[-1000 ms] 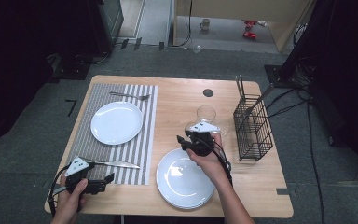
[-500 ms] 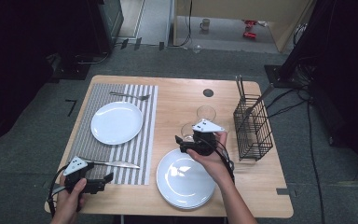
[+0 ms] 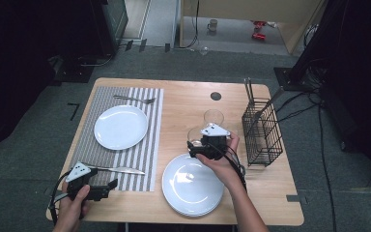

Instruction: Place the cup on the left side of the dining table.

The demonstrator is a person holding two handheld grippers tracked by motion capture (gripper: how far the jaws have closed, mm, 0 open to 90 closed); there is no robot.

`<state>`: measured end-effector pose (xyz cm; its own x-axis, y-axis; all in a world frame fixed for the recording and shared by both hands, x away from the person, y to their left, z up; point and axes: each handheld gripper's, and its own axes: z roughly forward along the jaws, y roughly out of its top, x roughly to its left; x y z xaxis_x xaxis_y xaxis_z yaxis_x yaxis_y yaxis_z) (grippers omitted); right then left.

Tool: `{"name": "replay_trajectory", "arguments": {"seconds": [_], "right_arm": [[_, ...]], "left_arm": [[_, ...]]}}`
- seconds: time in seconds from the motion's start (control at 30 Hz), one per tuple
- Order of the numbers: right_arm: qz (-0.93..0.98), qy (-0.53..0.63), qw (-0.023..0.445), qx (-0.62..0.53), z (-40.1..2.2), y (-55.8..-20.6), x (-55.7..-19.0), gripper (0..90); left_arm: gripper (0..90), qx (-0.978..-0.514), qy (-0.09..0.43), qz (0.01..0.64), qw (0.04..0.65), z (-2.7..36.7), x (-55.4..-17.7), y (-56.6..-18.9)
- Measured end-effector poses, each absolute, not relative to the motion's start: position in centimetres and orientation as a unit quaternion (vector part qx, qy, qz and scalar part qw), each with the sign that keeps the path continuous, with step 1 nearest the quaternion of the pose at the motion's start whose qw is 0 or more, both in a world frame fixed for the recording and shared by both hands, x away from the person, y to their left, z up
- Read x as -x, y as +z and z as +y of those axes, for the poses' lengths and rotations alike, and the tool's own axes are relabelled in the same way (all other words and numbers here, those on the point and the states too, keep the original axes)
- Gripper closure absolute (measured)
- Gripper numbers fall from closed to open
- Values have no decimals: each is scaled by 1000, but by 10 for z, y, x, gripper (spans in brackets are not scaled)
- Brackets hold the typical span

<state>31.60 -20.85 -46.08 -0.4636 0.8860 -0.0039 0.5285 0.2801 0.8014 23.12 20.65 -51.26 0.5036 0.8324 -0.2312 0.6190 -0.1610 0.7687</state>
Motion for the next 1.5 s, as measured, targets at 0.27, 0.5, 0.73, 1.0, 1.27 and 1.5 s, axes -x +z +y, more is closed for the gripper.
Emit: {"name": "replay_trajectory", "arguments": {"seconds": [0.27,0.5,0.73,1.0,1.27,1.5], "right_arm": [[764,364,231,-480,-204,-472,-322,168],[767,367,216,-480,-207,-472,-325,182],[766,365,220,-481,-206,-470,-323,184],[758,388,217,-477,-212,-452,-323,184],[760,412,214,-455,-208,-425,-313,184],[753,422,215,-458,-207,-413,-309,185]], "left_arm": [[11,-745,127,488,437,206,-231,-510],[11,-740,122,488,447,202,-235,-504],[11,-748,124,468,455,189,-241,-493],[11,-750,122,454,466,177,-250,-481],[12,-758,113,430,477,155,-262,-469],[12,-766,101,400,493,128,-272,-460]]}}
